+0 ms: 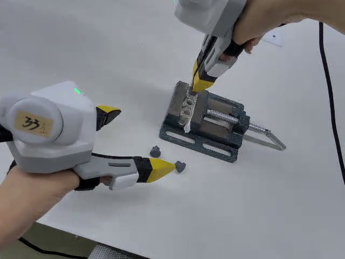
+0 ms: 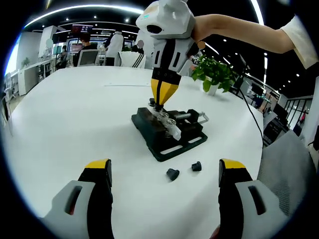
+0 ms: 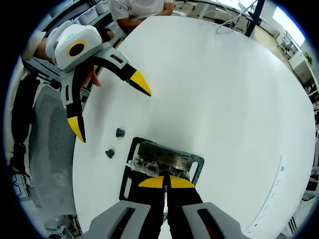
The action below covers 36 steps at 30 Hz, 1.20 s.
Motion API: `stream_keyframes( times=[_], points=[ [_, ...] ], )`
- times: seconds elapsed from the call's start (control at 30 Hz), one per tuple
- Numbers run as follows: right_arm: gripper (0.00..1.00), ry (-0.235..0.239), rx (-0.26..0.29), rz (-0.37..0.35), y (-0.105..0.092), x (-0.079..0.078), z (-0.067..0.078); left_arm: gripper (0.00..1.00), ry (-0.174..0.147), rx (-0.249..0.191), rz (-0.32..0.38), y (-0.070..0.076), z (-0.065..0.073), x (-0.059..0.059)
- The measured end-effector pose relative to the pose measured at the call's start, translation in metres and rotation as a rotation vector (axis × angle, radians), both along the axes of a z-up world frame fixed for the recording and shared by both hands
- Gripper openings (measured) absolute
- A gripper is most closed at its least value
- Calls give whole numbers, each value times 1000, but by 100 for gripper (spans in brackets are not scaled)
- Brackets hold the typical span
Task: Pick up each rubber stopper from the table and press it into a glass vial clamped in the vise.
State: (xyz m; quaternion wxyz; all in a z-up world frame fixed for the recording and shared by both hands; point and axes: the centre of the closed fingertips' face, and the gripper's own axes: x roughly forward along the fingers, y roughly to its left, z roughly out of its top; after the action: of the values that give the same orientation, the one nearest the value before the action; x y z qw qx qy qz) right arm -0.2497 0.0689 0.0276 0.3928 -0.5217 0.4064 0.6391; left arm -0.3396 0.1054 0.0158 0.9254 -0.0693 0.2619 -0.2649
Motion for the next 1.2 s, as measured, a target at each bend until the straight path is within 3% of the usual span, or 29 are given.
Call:
stream_keyframes(
  times=[0.17,0.5,0.87,0.97,1.1,1.2],
  points=[
    [0,37,30,-64,-1,-1,-1,87,1,-4,-7,-1,-1,3],
    [0,-2,8,-19,-1,-2,-1,87,-3,-19,0,-5,0,6],
    [0,-30,43,-58,1,3,-1,87,-23,-19,-5,-11,10,10],
    [0,-26,62,-81,2,12,-2,87,-30,-19,-6,-11,15,11],
    [0,-37,94,-106,-2,4,2,86,-42,-16,-3,-10,23,11],
    [0,-10,135,-148,-2,6,3,86,-45,-19,4,-9,26,12]
  ],
)
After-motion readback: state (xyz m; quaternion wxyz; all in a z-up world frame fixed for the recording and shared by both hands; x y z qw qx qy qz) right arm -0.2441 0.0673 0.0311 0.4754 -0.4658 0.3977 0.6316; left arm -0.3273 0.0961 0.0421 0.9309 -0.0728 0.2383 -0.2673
